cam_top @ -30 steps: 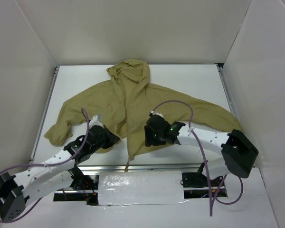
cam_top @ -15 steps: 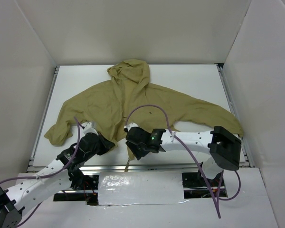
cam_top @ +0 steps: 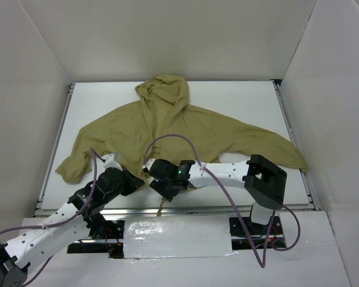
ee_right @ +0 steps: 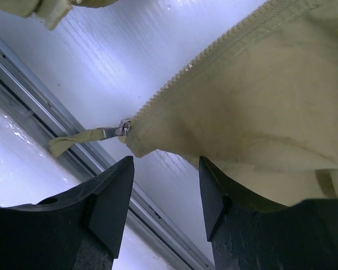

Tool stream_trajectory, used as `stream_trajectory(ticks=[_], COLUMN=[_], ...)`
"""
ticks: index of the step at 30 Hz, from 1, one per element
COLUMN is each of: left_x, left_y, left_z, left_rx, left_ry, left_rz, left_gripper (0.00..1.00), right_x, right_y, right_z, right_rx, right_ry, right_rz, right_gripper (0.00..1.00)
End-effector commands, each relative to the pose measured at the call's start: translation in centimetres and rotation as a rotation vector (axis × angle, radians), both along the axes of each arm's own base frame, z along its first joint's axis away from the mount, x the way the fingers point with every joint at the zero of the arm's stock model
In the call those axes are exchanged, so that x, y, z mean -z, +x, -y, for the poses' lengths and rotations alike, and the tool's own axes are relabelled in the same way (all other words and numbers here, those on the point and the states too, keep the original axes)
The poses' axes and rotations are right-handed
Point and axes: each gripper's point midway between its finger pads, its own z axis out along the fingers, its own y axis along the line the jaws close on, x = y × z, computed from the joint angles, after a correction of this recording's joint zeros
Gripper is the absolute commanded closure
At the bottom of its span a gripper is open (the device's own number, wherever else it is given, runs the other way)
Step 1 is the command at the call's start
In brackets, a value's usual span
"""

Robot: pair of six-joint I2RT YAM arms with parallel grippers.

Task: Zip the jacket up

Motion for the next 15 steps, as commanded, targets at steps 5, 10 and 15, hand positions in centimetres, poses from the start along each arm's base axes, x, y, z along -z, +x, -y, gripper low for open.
stream_trajectory(ticks=[5,10,15], left_x=[-1.8,-1.5,-1.7], left_y=[0.2,0.1,0.1], left_z=[-0.3,-0.5,-0.5], left_rx=[-0.005,-0.008,-0.009], left_ry=[-0.006,0.000,0.001], left_rz=[0.040,0.034,0.036], left_gripper=[1.00,1.00,1.00], right_x=[-0.5,0.4,1.5], right_y=[0.0,-0.3,-0.4], right_z=[-2.4,-2.6,-2.5], right_rx=[-0.081,-0.085,-0.075], right_ry=[0.026,0.004,-0.018], right_rz=[-0.002,-0.008,-0.023], right_gripper=[0.43,0.43,0.43])
